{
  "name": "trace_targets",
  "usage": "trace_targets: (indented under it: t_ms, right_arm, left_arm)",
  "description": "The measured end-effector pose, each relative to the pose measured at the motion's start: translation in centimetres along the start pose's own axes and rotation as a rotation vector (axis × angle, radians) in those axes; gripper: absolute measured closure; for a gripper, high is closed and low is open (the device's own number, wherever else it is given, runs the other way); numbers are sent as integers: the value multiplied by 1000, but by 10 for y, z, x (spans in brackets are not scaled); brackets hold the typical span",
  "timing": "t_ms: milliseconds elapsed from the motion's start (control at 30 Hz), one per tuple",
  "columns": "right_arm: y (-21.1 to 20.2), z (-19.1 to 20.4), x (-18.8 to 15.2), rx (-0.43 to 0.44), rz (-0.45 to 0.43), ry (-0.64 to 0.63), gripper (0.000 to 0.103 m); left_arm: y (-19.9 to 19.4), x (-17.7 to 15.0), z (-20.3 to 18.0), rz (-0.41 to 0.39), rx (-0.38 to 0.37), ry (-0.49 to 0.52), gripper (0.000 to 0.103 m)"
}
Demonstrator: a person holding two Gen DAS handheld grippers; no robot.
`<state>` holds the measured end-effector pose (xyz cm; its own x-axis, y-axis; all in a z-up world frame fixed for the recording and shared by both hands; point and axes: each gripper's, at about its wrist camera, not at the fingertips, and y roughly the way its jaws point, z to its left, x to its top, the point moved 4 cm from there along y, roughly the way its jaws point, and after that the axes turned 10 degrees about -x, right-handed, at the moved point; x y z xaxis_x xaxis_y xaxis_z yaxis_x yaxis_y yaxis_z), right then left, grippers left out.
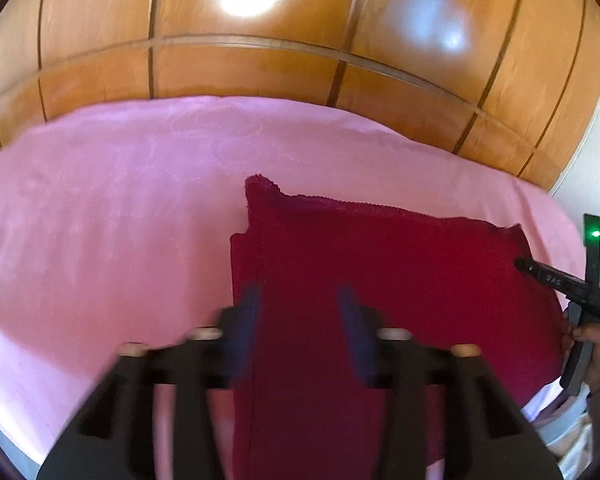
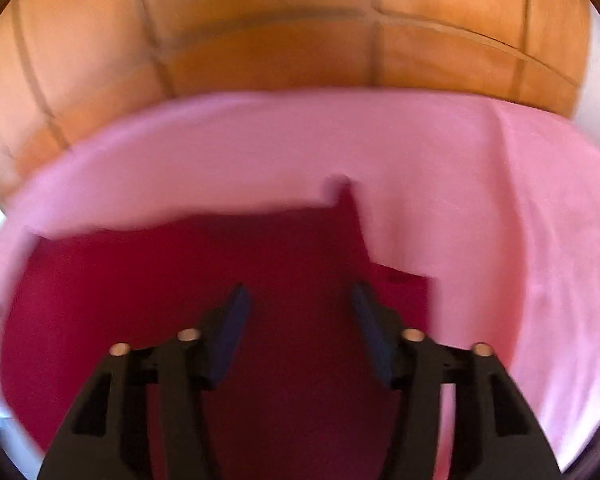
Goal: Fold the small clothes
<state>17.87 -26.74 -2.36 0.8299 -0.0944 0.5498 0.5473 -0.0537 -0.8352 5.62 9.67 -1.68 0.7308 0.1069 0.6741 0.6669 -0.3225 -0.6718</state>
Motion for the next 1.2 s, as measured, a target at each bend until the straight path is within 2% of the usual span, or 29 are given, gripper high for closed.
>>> trace_targets:
  t_ms: [100, 200, 333, 500, 600, 700, 733, 800, 833, 867, 900, 933, 1133, 1200]
  right_arm:
    - [0, -10, -6, 54, -28, 51, 60]
    - [0, -10, -6, 57, -53, 59, 60]
    - [-4, -10, -1, 66, -45, 59, 58]
    - [-21, -5, 13, 86, -66, 70, 33]
    - [-23, -3, 26, 74, -87, 75, 32]
    - [-12, -5, 33, 14, -66, 69, 32]
    - [-6, -6, 34, 10, -49, 73, 34]
    - [5, -5, 33, 22, -16, 66, 51]
    - [7, -7, 31, 25, -9, 62, 55]
    - [8, -6, 31, 23, -8, 54, 65]
    - [8, -6, 30, 23, -11, 48, 86]
    - [7, -5, 31, 18, -17, 43, 97]
    - [-11, -16, 36, -24, -81, 57, 99]
    - [-6, -24, 35, -41, -69, 84, 99]
  left_arm:
    - [1, -2, -8, -10, 16, 46, 44]
    - [4, -5, -12, 0, 41, 71, 44]
    - [1, -6, -11, -15, 71, 104, 44]
    - [4, -7, -10, -7, 91, 108, 44]
    - [5, -8, -8, -3, 97, 98, 44]
    - [5, -10, -7, 0, 92, 91, 44]
    - [5, -10, -7, 2, 93, 91, 44]
    - [7, -12, -7, 10, 93, 93, 44]
    - [7, -12, -7, 12, 94, 94, 44]
    - [7, -13, -7, 14, 96, 95, 44]
    - [7, -14, -7, 16, 100, 96, 44]
    - [8, -15, -7, 20, 101, 98, 44]
    - [9, -15, -5, 23, 105, 91, 44]
    - [10, -15, -5, 25, 105, 87, 44]
